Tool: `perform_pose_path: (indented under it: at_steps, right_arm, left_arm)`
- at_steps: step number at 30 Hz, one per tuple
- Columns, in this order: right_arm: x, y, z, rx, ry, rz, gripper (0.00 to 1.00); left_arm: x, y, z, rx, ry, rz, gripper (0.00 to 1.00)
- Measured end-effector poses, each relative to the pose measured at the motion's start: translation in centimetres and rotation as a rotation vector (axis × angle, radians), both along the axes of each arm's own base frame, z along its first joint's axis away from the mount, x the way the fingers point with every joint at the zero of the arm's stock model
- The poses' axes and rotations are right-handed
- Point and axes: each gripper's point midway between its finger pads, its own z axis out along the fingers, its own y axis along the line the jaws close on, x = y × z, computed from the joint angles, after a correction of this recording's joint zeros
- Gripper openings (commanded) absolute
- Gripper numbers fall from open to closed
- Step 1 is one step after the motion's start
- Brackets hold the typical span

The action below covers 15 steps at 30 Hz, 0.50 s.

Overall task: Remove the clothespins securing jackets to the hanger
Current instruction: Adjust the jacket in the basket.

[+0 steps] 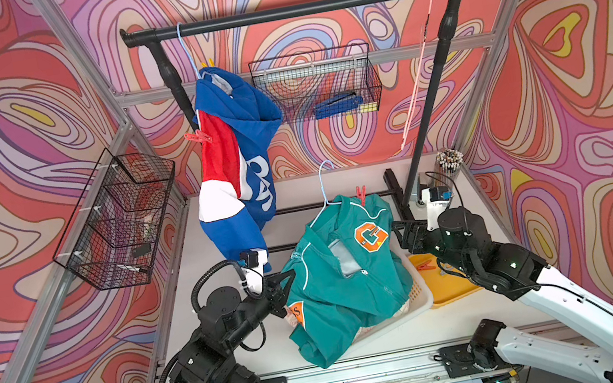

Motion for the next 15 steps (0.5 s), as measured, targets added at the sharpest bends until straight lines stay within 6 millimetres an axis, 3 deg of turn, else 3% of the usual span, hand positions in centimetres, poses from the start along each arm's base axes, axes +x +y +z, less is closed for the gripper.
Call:
perform_pose_path:
  at_steps: [6,9,12,15]
  right_arm:
    - [-3.3,4.0,-0.7,0.026,0.057,0.241,0.3]
    - [-5.0,5.2,-1.3,0.055,0.088,0.327,0.26]
    - [-6.6,6.5,-3.5,0.065,0.155,0.402,0.22]
    - [-7.7,7.9,-7.5,0.05,0.248,0.452,0.18]
  left_arm:
    - [0.8,-0.4,-1.0,0.039,0.02,0.004,0.0]
    - [1.2,-0.6,-1.3,0.053,0.025,0.006,0.0]
    - [1.5,-0.8,-1.3,0.064,0.02,0.004,0.0]
    - [1.9,-1.1,-1.3,0.072,0.015,0.0,0.0]
